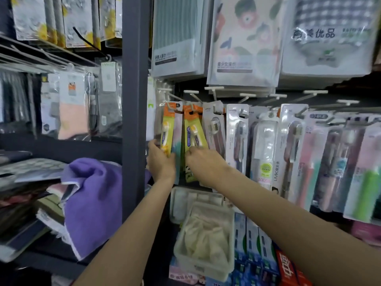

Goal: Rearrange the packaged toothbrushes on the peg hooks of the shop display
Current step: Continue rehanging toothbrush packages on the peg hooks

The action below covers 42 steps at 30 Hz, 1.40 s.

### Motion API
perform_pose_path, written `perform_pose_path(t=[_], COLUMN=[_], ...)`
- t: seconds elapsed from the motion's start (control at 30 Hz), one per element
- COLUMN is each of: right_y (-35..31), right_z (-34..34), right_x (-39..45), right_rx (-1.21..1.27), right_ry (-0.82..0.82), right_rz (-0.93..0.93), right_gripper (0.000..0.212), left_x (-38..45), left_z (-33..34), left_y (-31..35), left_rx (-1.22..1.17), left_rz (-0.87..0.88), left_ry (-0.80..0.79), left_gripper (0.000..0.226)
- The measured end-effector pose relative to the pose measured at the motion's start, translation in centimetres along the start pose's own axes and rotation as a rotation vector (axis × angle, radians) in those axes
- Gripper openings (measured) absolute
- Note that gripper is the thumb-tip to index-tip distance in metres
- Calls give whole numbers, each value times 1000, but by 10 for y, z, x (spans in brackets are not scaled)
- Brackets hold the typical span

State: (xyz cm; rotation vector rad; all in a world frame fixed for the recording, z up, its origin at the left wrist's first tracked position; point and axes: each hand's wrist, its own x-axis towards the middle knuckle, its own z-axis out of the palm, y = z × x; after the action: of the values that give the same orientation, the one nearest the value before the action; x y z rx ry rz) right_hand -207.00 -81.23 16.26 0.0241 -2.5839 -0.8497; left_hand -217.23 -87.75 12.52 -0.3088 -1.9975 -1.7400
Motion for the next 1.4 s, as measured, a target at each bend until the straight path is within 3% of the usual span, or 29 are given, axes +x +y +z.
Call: perform_pose_path(t=[0.13, 0.23, 0.47, 0.57, 0.7, 0.97, 1.13, 1.23, 1.37, 1.4], right_y=[-11, -18, -40, -46, -49, -39, -34, -29, -19, -16], right_z=[4, 19, 43, 42, 36, 15, 5, 0, -15, -17], right_x=[17, 30, 53, 55, 49, 65, 59, 54, 43, 38], right_rx=[468, 807, 1201, 1169, 1121, 1033, 913, 856, 820, 813], right_ry=[-89, -15, 138, 111, 170, 306, 367, 255, 6, -32], right_rz=[185, 405, 742, 771, 671, 733, 650, 565, 535, 530], right_gripper=[28, 27, 26, 13, 15, 52, 40, 44, 10, 14], left_x=[-9, -12, -10, -10, -10, -11, -11, -6, -6, -6], left_z=[-15, -21, -26, -27, -28, -28, -30, -24, -25, -25], left_y=[5, 10, 7, 7, 8, 16, 13, 8, 14, 15], left_rx=[-126, -239, -345, -287, -278, -483, -498, -444, -479, -489], left_rz=[46, 38, 14, 76, 105, -38, -36, 1, 25, 28], left_ry=[24, 4, -66, -86, -133, -68, -87, -81, -109, -124], left_gripper=[33, 38, 51, 39, 41, 51, 52, 58, 31, 32])
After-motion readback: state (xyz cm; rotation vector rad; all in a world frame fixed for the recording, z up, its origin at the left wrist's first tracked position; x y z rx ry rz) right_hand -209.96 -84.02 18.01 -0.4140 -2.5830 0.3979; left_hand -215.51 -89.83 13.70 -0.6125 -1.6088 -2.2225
